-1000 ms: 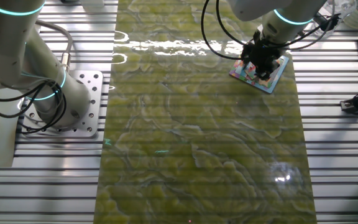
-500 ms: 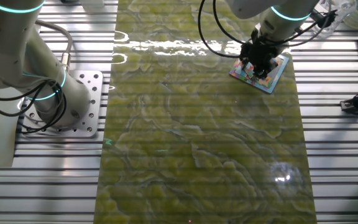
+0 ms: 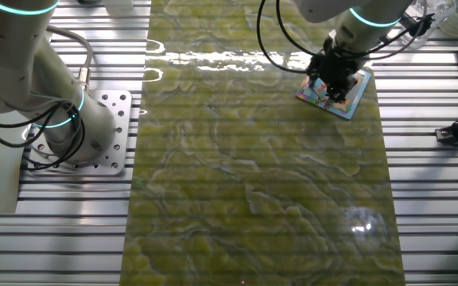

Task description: Assemble one piece of a puzzle

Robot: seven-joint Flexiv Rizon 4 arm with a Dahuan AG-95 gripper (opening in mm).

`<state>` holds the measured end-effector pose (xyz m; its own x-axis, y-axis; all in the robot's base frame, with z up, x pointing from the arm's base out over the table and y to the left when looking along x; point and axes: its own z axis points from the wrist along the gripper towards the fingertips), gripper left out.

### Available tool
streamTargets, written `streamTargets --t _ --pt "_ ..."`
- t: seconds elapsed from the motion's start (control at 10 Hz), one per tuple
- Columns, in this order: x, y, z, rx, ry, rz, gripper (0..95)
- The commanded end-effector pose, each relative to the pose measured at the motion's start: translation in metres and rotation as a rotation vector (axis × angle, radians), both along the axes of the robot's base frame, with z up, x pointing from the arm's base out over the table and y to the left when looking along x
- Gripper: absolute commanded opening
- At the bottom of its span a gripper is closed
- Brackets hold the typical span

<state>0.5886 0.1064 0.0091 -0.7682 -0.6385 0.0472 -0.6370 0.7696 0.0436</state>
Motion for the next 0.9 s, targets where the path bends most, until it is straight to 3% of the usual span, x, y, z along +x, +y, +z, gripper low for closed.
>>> streamTargets --t 0.1,0.6,0.9 --pt "0.000 -0.001 0.001 0.005 -0.003 -0.005 38.0" --pt "0.001 -0.001 0.007 -0.007 -0.004 0.029 38.0" --pt "0.000 -0.007 0.015 -0.028 -0.009 0.131 38.0"
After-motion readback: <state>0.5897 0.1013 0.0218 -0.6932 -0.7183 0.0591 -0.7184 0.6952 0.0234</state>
